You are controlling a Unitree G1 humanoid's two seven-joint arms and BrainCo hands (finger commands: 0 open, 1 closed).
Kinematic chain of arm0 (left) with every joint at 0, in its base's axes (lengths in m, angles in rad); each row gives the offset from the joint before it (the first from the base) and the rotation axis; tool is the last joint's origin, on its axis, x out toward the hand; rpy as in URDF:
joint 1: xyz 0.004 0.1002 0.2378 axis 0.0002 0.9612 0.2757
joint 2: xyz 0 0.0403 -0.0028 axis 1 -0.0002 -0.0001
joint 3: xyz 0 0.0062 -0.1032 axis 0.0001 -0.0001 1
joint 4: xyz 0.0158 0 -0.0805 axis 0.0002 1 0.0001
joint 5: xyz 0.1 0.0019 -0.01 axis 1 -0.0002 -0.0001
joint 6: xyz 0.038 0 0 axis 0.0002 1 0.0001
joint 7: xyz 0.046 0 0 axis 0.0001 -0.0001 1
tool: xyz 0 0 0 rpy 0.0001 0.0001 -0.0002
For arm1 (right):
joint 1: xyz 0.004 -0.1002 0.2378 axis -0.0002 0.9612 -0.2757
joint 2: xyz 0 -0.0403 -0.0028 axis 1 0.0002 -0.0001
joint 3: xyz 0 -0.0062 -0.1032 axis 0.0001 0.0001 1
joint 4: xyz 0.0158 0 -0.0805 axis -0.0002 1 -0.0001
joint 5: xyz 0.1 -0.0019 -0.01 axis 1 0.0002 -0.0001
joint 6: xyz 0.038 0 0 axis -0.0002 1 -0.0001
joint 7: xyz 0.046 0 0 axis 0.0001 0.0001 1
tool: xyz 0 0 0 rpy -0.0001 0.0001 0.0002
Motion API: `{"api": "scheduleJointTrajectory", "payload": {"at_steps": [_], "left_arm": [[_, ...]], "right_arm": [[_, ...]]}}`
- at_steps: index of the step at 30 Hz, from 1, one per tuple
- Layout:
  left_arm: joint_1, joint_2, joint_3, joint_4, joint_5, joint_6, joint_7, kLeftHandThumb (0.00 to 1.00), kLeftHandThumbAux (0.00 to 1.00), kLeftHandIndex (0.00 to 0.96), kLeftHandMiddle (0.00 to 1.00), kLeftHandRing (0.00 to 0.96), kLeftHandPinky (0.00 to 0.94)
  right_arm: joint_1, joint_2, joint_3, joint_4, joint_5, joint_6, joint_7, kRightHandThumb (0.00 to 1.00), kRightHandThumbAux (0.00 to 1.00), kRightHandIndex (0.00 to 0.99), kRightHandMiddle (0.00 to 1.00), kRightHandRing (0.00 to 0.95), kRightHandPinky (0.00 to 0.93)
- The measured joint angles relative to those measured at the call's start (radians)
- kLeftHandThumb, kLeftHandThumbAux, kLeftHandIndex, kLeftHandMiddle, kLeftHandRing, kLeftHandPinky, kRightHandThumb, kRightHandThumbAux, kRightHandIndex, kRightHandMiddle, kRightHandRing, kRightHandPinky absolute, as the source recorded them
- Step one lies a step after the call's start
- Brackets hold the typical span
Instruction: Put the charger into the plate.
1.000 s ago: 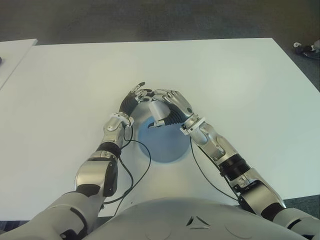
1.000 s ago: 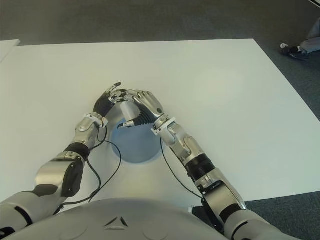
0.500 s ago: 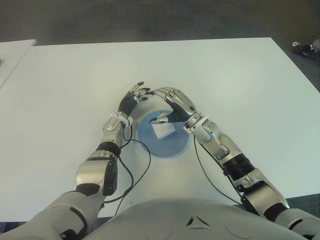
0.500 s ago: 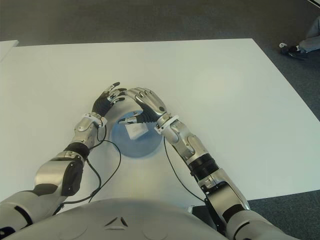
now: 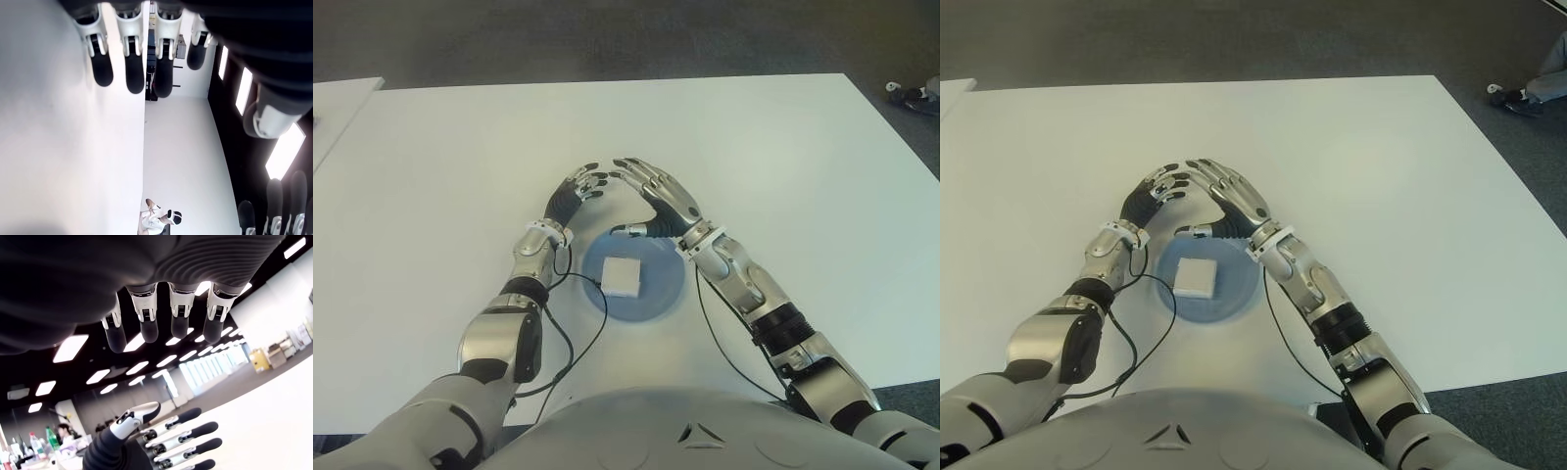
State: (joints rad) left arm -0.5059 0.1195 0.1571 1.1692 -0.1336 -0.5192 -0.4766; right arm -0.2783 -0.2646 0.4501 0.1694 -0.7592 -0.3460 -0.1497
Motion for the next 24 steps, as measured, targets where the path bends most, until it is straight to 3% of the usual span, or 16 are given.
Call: {"api": "scheduleJointTrajectory", "payload": {"at_steps": [15,24], "left_arm": [[0.003,-0.001,0.000,0.000,-0.005,-0.005,-0.020,0.000,0.496,0.165,0.292,0.276,0.222],[0.003,-0.001,0.000,-0.001,-0.005,-0.003,-0.020,0.000,0.494,0.152,0.313,0.292,0.214]], "right_arm": [[0.007,-0.007,-0.011,-0.002,0.039,-0.009,-0.001,0.268,0.170,0.000,0.000,0.000,0.000],[0.016,0.010,-0.047,0.007,0.054,0.012,-0.024,0.186,0.293,0.000,0.000,0.000,0.000]]}}
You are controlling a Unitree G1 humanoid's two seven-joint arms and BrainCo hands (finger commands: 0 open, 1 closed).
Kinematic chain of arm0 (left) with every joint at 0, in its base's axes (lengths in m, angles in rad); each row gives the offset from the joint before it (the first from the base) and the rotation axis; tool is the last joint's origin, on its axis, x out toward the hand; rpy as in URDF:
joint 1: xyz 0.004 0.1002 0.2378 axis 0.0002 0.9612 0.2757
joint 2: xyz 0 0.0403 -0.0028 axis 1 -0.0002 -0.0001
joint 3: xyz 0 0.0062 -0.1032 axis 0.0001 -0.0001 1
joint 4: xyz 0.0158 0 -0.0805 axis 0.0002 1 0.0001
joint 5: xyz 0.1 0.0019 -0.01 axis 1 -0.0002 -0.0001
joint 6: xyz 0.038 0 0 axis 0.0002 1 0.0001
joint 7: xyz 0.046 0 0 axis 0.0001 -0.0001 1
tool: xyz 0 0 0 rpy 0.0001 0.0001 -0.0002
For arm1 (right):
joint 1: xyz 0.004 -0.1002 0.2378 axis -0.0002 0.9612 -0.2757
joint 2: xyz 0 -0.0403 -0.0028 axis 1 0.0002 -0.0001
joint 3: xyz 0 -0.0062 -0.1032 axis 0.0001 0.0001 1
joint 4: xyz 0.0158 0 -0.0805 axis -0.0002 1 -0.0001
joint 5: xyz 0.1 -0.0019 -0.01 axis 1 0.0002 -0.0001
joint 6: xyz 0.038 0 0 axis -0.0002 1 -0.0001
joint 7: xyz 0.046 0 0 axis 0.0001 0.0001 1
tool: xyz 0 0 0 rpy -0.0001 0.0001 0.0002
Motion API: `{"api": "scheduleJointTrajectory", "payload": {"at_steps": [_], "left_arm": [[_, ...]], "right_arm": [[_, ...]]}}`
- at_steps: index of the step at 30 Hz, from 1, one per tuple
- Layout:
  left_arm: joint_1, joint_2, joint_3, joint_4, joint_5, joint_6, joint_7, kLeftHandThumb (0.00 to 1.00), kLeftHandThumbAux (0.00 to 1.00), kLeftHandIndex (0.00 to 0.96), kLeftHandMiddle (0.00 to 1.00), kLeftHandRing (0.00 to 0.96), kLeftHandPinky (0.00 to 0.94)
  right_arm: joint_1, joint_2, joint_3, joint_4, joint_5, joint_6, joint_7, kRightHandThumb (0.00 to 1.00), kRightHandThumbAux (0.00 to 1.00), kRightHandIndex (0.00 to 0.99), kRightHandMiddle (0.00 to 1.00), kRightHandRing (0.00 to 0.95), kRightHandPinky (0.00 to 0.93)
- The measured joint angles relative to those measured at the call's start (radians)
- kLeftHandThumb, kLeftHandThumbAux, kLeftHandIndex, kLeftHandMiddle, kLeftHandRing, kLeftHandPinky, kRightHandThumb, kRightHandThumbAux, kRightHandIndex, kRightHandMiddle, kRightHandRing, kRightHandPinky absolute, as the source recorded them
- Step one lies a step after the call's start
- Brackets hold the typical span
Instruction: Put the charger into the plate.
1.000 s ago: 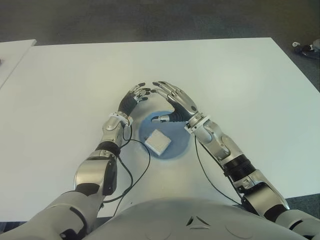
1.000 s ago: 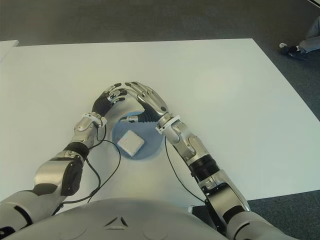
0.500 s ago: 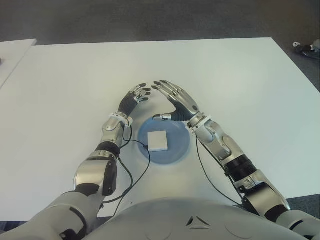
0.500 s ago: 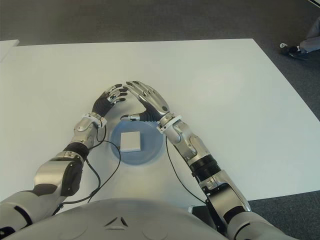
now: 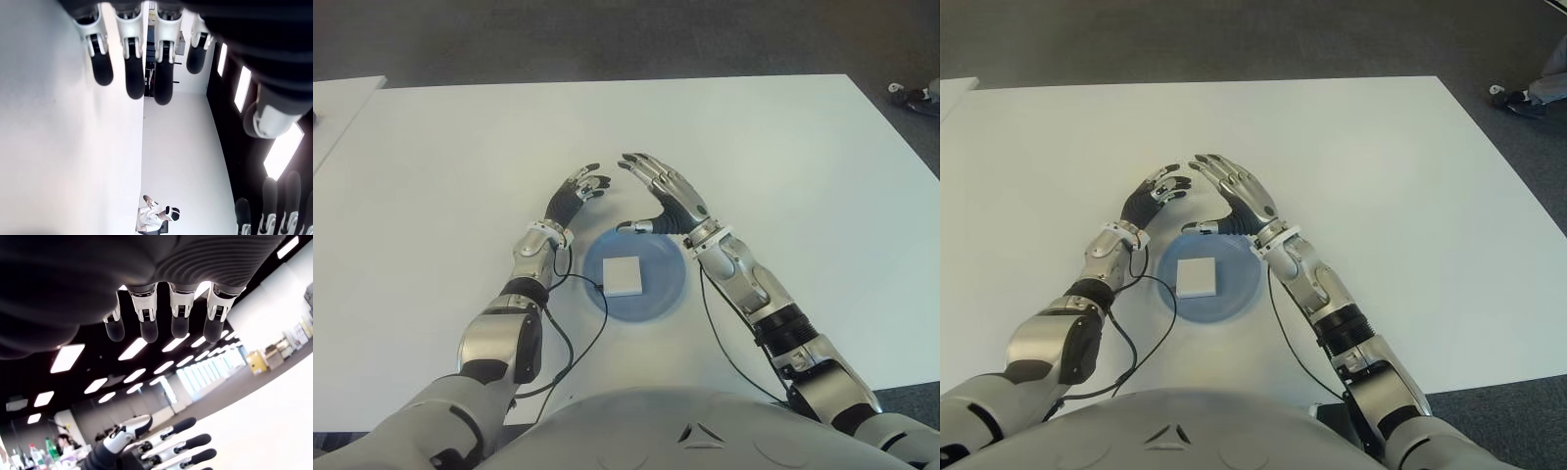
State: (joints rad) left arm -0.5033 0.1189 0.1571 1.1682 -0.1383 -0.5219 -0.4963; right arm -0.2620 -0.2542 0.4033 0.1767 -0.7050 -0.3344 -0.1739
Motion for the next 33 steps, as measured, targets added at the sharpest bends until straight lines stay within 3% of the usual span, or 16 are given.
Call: {"api": "scheduleJointTrajectory", "payload": {"at_steps": [6,10,18,19,26,33], "left_arm": [[0.000,-0.001,0.003,0.000,0.000,0.002,0.000,0.000,0.489,0.164,0.332,0.307,0.219],[-0.001,-0.002,0.012,0.001,-0.001,0.003,0.000,0.000,0.492,0.174,0.346,0.313,0.208],[-0.005,-0.003,0.020,0.004,0.000,0.006,0.000,0.000,0.494,0.191,0.363,0.326,0.218],[-0.006,-0.003,0.021,0.007,0.000,0.006,0.000,0.000,0.491,0.192,0.363,0.330,0.260],[-0.008,-0.002,0.020,0.012,0.001,0.007,0.000,0.000,0.477,0.184,0.355,0.323,0.240],[-0.009,-0.002,0.019,0.014,0.002,0.007,0.001,0.000,0.456,0.135,0.311,0.282,0.221]], "right_arm": [[-0.016,0.044,-0.091,0.137,0.108,-0.013,-0.080,0.092,0.424,0.000,0.000,0.000,0.000],[-0.032,0.060,-0.171,0.224,0.244,-0.051,-0.071,0.061,0.478,0.000,0.000,0.000,0.000],[-0.062,0.091,-0.338,0.349,0.544,-0.069,0.058,0.058,0.623,0.000,0.005,0.000,0.007],[-0.065,0.108,-0.419,0.459,0.674,-0.052,0.143,0.053,0.665,0.000,0.016,0.000,0.018],[-0.081,0.177,-0.486,0.576,0.775,-0.052,0.188,0.034,0.690,0.025,0.072,0.044,0.051],[-0.095,0.188,-0.456,0.655,0.718,-0.107,0.180,0.019,0.750,0.048,0.076,0.049,0.053]]}}
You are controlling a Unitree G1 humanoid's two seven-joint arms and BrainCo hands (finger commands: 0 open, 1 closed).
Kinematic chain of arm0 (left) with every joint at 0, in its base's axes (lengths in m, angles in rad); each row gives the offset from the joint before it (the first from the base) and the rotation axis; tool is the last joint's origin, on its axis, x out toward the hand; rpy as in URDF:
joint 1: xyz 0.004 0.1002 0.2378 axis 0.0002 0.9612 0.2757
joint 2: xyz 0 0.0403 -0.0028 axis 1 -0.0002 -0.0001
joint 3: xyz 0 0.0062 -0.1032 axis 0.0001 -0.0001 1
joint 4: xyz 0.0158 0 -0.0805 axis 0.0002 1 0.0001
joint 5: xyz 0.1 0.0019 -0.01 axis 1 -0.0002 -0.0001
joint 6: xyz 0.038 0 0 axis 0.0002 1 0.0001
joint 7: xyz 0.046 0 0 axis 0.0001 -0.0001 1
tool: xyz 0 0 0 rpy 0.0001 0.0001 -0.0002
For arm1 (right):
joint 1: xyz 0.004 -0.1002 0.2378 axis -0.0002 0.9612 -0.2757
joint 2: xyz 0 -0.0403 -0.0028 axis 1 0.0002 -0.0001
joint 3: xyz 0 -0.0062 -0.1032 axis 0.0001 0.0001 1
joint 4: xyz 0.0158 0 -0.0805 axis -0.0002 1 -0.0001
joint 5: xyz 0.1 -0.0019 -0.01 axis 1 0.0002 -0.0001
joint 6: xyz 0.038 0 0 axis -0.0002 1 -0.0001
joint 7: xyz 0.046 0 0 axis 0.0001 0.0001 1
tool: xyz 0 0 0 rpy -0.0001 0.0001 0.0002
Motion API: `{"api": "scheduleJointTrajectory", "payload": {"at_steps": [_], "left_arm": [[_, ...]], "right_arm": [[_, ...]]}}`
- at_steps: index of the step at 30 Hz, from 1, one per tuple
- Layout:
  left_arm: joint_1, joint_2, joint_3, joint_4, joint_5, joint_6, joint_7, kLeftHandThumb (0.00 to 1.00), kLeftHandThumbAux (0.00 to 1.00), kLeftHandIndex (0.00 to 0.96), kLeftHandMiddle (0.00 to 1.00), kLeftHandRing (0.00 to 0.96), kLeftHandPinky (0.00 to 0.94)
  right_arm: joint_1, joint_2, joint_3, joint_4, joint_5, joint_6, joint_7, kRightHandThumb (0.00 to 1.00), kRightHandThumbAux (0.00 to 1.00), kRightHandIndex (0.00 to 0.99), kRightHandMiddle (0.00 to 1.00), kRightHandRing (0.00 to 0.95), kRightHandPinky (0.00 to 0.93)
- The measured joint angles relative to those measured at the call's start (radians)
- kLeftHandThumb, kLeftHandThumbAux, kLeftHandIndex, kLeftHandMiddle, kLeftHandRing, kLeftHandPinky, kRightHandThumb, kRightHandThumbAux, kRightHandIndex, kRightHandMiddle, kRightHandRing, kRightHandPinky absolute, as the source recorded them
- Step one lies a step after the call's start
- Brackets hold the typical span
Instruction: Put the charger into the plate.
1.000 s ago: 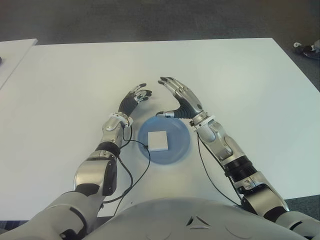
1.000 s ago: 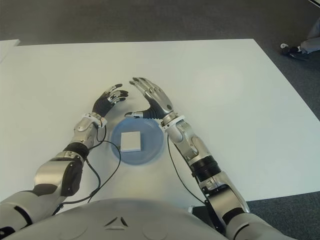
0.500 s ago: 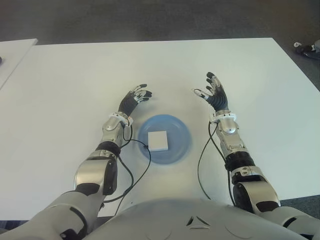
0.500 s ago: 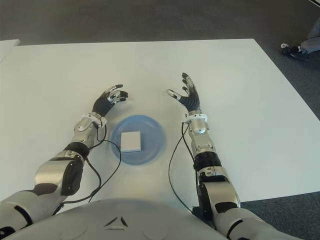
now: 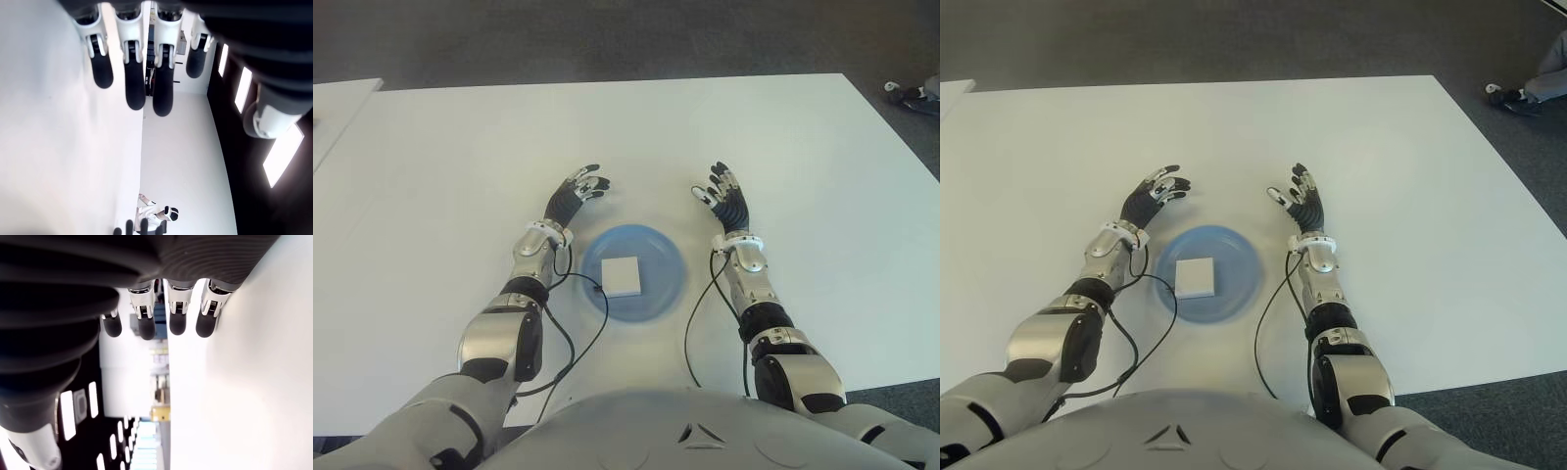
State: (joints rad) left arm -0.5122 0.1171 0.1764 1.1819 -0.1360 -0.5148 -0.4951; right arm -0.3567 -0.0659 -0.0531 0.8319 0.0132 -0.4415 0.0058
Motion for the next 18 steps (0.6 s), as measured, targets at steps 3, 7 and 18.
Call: {"api": "scheduleJointTrajectory", "payload": {"at_steps": [3,7,18], "left_arm": [[0.000,0.000,0.000,0.000,0.000,-0.001,0.001,0.009,0.460,0.108,0.270,0.253,0.219],[0.000,0.000,0.001,0.000,-0.001,-0.002,0.002,0.019,0.461,0.081,0.218,0.212,0.195],[0.005,0.000,0.010,0.000,-0.001,-0.008,0.027,0.038,0.474,0.008,0.086,0.099,0.126]], "right_arm": [[-0.009,-0.009,0.014,0.027,-0.028,-0.014,-0.008,0.012,0.773,0.049,0.070,0.049,0.056],[-0.021,-0.021,0.031,0.055,-0.056,-0.025,-0.011,0.004,0.784,0.045,0.062,0.046,0.052],[-0.055,-0.040,0.045,0.124,-0.076,-0.042,-0.006,0.000,0.808,0.025,0.039,0.029,0.031]]}}
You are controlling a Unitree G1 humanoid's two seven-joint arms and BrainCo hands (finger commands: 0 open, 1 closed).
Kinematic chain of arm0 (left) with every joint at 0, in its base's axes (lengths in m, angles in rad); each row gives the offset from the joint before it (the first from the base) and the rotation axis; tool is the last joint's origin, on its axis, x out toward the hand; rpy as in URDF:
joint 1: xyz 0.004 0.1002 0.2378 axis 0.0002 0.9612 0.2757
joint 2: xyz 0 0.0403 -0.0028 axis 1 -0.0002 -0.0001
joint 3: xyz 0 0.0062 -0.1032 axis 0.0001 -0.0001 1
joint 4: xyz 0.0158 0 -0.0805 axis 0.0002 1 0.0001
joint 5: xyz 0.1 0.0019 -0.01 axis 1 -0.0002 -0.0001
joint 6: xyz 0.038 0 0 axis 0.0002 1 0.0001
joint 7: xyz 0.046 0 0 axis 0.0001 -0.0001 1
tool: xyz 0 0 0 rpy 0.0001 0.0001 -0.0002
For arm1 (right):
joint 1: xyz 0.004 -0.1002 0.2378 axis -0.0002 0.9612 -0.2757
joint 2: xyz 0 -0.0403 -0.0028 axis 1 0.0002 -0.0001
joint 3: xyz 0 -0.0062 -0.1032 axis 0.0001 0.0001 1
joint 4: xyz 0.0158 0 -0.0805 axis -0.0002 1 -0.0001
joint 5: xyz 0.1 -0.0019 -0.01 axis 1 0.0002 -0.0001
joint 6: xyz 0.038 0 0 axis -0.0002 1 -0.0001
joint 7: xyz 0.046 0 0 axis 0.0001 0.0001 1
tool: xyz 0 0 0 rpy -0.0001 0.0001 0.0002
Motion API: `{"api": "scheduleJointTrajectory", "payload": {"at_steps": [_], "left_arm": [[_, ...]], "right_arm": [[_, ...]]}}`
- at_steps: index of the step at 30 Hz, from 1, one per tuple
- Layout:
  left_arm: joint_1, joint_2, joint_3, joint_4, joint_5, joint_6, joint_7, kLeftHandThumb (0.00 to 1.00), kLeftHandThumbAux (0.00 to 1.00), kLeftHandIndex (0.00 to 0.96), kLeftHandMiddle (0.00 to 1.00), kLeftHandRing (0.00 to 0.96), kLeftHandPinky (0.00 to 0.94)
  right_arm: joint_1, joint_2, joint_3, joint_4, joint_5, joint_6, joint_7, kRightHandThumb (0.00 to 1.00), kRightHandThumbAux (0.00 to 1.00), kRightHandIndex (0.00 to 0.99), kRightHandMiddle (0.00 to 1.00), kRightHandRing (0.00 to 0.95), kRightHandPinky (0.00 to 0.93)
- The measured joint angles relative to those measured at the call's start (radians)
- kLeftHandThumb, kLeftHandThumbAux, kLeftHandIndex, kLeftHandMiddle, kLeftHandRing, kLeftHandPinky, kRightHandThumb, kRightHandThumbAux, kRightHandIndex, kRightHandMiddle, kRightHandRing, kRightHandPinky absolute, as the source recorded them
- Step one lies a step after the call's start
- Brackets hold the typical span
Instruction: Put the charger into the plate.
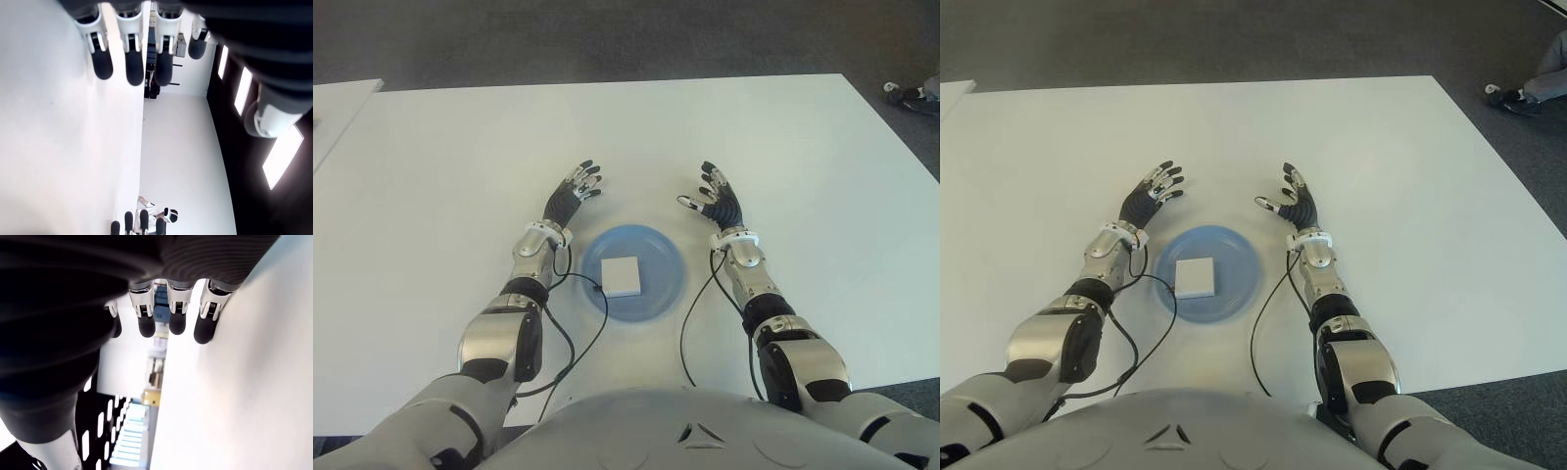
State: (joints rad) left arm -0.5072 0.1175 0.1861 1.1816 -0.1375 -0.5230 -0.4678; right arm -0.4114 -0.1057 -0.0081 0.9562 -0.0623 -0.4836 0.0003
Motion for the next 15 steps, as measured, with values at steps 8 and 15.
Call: {"api": "scheduleJointTrajectory", "payload": {"at_steps": [8,15], "left_arm": [[0.011,0.000,0.003,-0.003,0.000,-0.021,0.035,0.046,0.492,0.000,0.039,0.054,0.091],[0.015,0.000,0.003,-0.005,0.000,-0.030,0.055,0.052,0.507,0.000,0.020,0.034,0.078]], "right_arm": [[-0.013,-0.010,0.007,0.027,-0.002,-0.013,0.015,0.000,0.805,0.016,0.034,0.025,0.028],[-0.015,-0.012,0.010,0.040,-0.005,-0.029,0.018,0.000,0.795,0.012,0.033,0.022,0.017]]}}
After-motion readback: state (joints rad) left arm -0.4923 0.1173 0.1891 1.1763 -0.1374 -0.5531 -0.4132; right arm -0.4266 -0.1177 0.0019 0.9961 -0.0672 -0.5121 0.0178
